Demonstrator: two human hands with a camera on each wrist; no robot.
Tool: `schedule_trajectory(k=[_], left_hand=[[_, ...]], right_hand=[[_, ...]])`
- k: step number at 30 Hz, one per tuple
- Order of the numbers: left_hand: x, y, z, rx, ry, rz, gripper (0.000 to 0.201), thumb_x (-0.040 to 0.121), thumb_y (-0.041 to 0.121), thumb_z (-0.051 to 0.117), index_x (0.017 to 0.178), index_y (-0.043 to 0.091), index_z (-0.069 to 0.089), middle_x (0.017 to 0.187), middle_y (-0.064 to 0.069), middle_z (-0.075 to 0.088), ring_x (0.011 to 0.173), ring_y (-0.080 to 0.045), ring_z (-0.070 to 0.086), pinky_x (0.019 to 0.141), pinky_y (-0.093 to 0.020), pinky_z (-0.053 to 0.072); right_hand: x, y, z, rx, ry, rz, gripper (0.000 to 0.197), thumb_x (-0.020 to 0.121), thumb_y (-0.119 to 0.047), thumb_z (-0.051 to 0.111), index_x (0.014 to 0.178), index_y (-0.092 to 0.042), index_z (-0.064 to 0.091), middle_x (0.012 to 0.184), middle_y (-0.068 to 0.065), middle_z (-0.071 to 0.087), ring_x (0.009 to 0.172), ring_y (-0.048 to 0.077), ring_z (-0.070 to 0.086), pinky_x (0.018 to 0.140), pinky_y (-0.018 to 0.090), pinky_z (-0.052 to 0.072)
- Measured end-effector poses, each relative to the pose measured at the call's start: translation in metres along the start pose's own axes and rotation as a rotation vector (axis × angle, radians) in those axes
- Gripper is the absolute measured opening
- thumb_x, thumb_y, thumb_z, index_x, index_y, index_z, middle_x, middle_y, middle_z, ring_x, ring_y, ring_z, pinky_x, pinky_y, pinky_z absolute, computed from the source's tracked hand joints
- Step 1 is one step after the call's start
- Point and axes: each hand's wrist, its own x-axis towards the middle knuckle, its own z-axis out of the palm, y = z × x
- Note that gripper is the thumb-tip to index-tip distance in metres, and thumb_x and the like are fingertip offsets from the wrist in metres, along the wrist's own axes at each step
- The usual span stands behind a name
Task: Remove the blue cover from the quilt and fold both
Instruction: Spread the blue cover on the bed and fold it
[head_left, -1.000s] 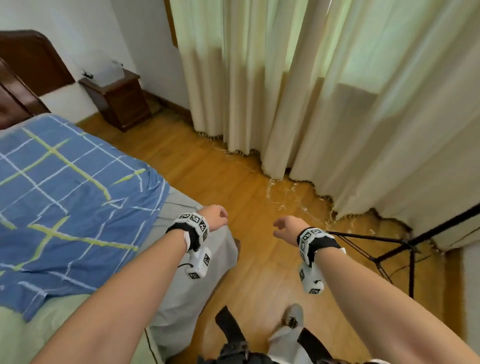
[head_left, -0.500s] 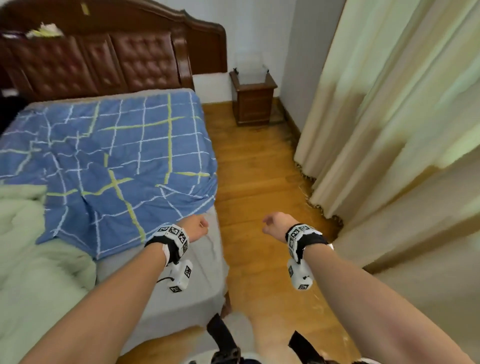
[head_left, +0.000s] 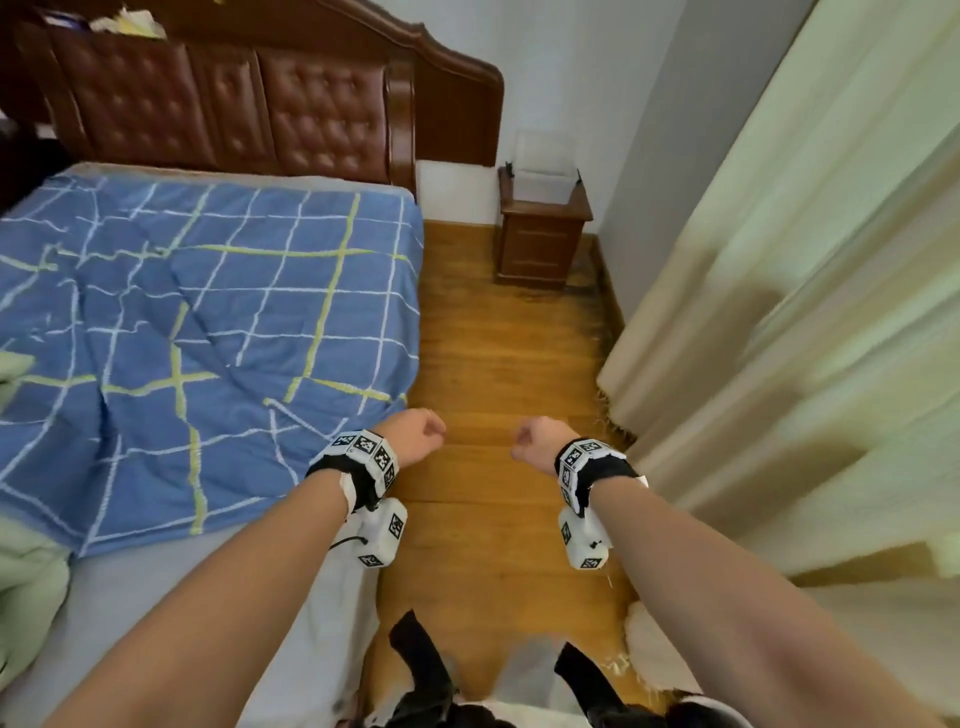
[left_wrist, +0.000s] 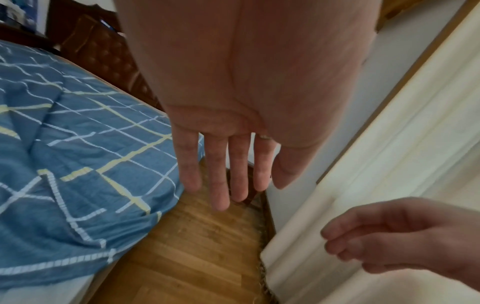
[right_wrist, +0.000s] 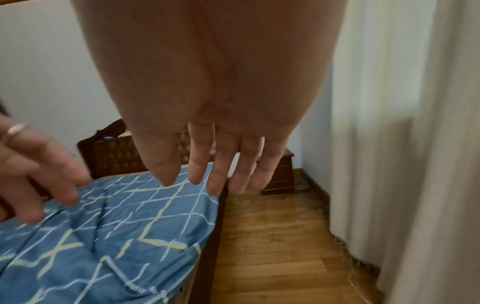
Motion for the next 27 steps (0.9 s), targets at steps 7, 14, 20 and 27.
schedule_trajectory(k=[7,14,20,27], left_hand=[[-0.020,-0.090,-0.032,-0.141,0.221,-0.466,0.030,0.094,0.025,0.057,0.122,0.018,0.064,0.124,-0.003,0.065,0.118,-0.025,0.058,0.099,-0.029,0.042],[-0.145,-0.144,-0.006,-0.290,0.381,-1.008,0.030,0.090,0.027,0.059,0.120,0.021,0.065,0.125,-0.002,0.064,0.115,-0.022,0.058,0.098,-0.027,0.043],[-0.217,-0.149,0.018,-0.478,0.513,-1.180,0.033,0.092,0.025,0.055,0.124,0.022,0.061,0.126,-0.002,0.060,0.114,-0.021,0.058,0.098,-0.031,0.047],[-0.261,-0.224,0.015,-0.454,0.598,-1.233,0.039,0.093,0.029,0.052,0.132,0.025,0.055,0.134,-0.001,0.056,0.118,-0.021,0.056,0.098,-0.034,0.047]], right_hand=[[0.116,-0.109,0.015,-0.149,-0.197,-0.398,0.036,0.090,-0.034,0.063,0.124,-0.022,0.062,0.127,0.001,0.063,0.119,0.023,0.058,0.102,0.034,0.045],[0.123,-0.235,0.057,-0.308,-0.429,-0.795,0.036,0.092,-0.026,0.062,0.127,-0.018,0.060,0.132,0.002,0.062,0.124,0.024,0.055,0.105,0.032,0.041],[0.088,-0.297,0.112,-0.432,-0.564,-0.977,0.038,0.091,-0.031,0.065,0.127,-0.020,0.060,0.127,0.000,0.064,0.117,0.019,0.059,0.100,0.027,0.042],[0.086,-0.378,0.187,-0.511,-0.504,-1.022,0.046,0.090,-0.042,0.062,0.132,-0.025,0.056,0.137,0.003,0.056,0.125,0.024,0.053,0.103,0.034,0.043]])
